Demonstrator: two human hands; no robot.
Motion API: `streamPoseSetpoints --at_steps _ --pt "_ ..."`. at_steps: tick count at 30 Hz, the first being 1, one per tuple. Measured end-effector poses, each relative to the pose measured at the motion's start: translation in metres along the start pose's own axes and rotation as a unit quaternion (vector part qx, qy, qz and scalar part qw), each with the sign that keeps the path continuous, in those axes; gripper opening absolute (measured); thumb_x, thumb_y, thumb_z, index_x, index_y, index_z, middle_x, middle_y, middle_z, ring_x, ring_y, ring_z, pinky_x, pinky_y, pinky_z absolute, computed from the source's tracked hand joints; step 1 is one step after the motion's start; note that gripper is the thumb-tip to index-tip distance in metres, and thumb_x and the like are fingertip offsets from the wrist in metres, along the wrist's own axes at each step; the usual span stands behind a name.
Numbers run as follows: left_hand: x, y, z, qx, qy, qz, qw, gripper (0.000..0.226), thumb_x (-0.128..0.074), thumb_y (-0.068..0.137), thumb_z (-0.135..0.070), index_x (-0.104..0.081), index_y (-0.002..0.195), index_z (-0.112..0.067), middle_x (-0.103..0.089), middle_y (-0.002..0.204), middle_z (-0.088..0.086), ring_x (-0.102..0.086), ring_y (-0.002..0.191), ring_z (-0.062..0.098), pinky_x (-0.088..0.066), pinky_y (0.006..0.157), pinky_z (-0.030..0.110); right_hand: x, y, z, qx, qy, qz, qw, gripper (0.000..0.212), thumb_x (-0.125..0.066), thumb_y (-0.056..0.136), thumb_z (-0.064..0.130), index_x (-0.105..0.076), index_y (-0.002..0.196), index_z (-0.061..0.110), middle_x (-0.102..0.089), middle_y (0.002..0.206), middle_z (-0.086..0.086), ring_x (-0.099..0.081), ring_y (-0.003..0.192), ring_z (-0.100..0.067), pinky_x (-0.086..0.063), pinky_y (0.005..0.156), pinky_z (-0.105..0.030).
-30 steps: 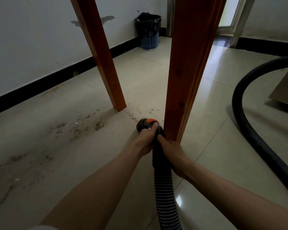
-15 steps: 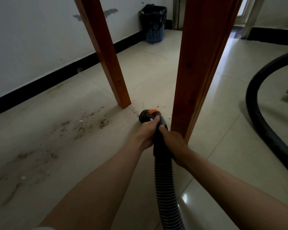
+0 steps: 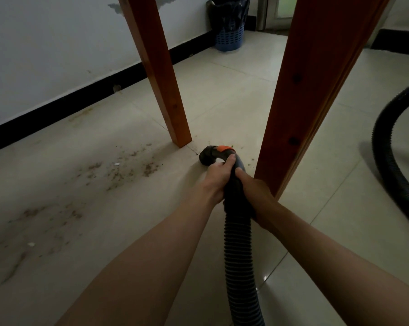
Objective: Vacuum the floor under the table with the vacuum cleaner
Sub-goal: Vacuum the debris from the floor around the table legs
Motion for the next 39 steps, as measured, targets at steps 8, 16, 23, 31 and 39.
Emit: streamPoseSetpoints --at_steps 8,16,23,31,39 --pt "0.006 0.015 -0.004 -0.003 -0.020 0.012 1.000 0.030 -0.050 0.097 -0.022 -0.054 0.111 0.005 -0.060 0.087 0.010 -0.062 0.085 0.024 -0.051 0.078 0.032 -0.005 0.015 -0.001 -0.030 0.032 0.030 0.999 0.044 -0.050 0.096 0.042 -0.054 0.110 0.000 -0.063 0.091 -0.018 -0.064 0.080 -0.031 -0.055 0.080 -0.044" --pt "0.004 0.019 0.003 0.006 -0.038 -0.025 0.999 0.021 -0.056 0.093 -0.023 -0.054 0.087 -0.002 -0.061 0.085 0.010 -0.063 0.091 0.029 -0.051 0.091 0.040 -0.002 0.008 0.003 -0.083 0.070 0.057 0.992 0.047 -0.049 0.096 0.038 -0.048 0.123 -0.001 -0.057 0.090 -0.018 -0.058 0.065 -0.025 -0.050 0.049 -0.033" --pt "0.008 0.022 -0.001 0.009 -0.039 -0.029 0.999 0.032 -0.057 0.092 -0.026 -0.057 0.109 0.002 -0.063 0.087 0.010 -0.063 0.090 0.028 -0.052 0.090 0.040 -0.002 0.016 0.004 -0.037 0.024 0.013 0.999 0.048 -0.051 0.095 0.041 -0.053 0.117 -0.001 -0.063 0.093 -0.019 -0.065 0.075 -0.030 -0.055 0.066 -0.039" --pt "0.014 0.028 -0.019 0.014 -0.021 -0.038 0.999 0.044 -0.059 0.092 -0.025 -0.051 0.126 0.001 -0.064 0.113 0.017 -0.063 0.100 0.031 -0.051 0.092 0.042 -0.011 0.035 0.014 -0.029 0.039 -0.015 0.999 0.048 -0.052 0.095 0.040 -0.053 0.119 -0.002 -0.066 0.098 -0.021 -0.066 0.080 -0.033 -0.056 0.070 -0.042" --pt "0.029 0.045 -0.022 -0.014 0.006 -0.051 0.999 0.045 -0.059 0.092 -0.021 -0.048 0.127 0.005 -0.061 0.116 0.016 -0.060 0.104 0.029 -0.051 0.091 0.036 -0.018 0.047 0.012 -0.038 0.028 -0.005 0.999 0.049 -0.056 0.092 0.039 -0.055 0.118 -0.002 -0.065 0.100 -0.022 -0.065 0.081 -0.034 -0.057 0.071 -0.042"
Point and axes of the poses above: each hand's wrist, its own y-axis towards the middle knuckle, its own x-axis out of the back of the hand, z = x × y, the point moved 7 cm from there along y, towards the middle knuckle
